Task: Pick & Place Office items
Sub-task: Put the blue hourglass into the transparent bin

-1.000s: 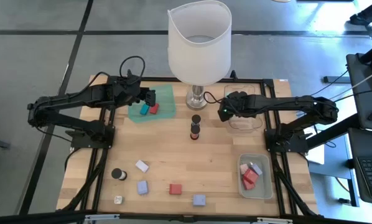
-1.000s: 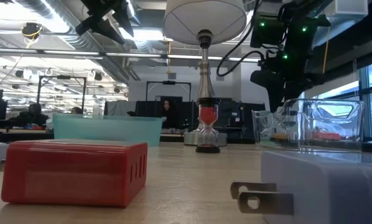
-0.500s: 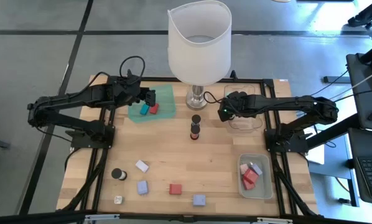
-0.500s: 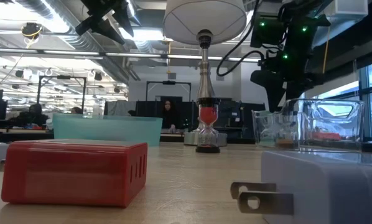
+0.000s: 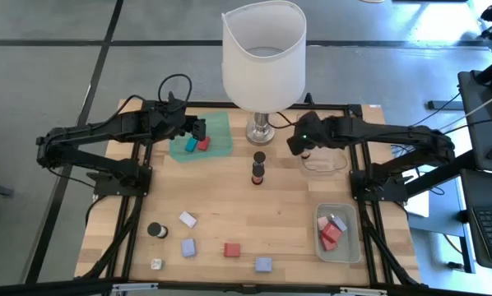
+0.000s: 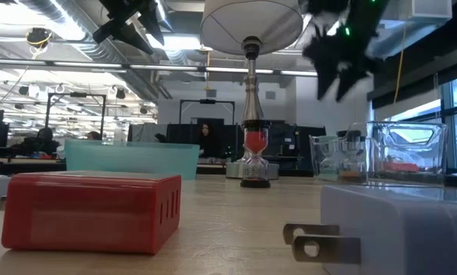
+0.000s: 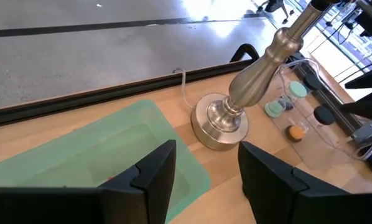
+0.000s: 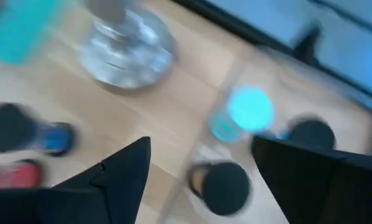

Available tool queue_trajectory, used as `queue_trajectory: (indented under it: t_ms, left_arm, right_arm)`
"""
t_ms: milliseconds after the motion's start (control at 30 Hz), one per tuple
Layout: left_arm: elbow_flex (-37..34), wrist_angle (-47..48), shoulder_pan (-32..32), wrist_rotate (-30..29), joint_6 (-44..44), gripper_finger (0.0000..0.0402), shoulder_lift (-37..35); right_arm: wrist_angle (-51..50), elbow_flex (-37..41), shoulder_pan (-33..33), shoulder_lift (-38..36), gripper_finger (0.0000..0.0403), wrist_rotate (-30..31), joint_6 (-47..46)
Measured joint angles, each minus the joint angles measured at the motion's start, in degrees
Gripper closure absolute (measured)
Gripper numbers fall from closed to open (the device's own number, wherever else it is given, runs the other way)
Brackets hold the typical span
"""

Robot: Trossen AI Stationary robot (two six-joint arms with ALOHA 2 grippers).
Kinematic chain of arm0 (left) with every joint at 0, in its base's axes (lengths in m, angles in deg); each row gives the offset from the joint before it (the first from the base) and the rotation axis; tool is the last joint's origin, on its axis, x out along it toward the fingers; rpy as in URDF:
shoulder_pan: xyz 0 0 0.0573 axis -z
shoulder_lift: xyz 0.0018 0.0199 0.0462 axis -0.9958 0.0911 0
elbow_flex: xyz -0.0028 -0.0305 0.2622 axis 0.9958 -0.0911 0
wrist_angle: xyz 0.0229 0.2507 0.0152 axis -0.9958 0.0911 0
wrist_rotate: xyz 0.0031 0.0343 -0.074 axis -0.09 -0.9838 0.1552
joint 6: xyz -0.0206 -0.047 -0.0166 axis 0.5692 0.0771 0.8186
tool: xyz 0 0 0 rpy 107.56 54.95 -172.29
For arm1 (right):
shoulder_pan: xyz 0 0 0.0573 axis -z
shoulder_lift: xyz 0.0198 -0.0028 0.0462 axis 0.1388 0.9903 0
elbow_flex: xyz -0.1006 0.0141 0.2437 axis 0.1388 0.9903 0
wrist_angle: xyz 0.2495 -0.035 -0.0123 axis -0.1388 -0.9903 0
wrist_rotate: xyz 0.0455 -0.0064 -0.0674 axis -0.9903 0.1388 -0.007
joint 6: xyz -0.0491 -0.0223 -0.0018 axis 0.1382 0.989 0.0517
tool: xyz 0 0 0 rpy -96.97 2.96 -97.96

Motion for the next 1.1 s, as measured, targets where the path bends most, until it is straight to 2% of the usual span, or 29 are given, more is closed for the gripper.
queue_trajectory:
  t_ms: [167,333,600,900,1100]
  left_arm:
    - [0.0,0.0,0.0,0.0,0.0,0.0231,0.0]
    - [0.0,0.0,0.0,0.0,0.0,0.0231,0.0]
    - [0.0,0.0,0.0,0.1,0.1,0.0231,0.0]
    - [0.0,0.0,0.1,0.5,1.0,0.0231,0.0]
    - [0.0,0.1,0.1,1.1,1.5,0.0231,0.0]
  right_arm:
    - [8.2,-4.3,-4.8,0.0,0.0118,-1.1,11.8]
    - [18.9,-4.3,-8.0,0.6,0.0118,-7.9,19.3]
    - [24.3,-4.2,-9.0,3.0,0.0101,-15.6,12.0]
    - [24.3,-4.2,-9.0,11.4,0.0035,-13.1,-4.5]
    - [26.3,-4.2,-9.2,17.4,0.0028,-13.0,-5.6]
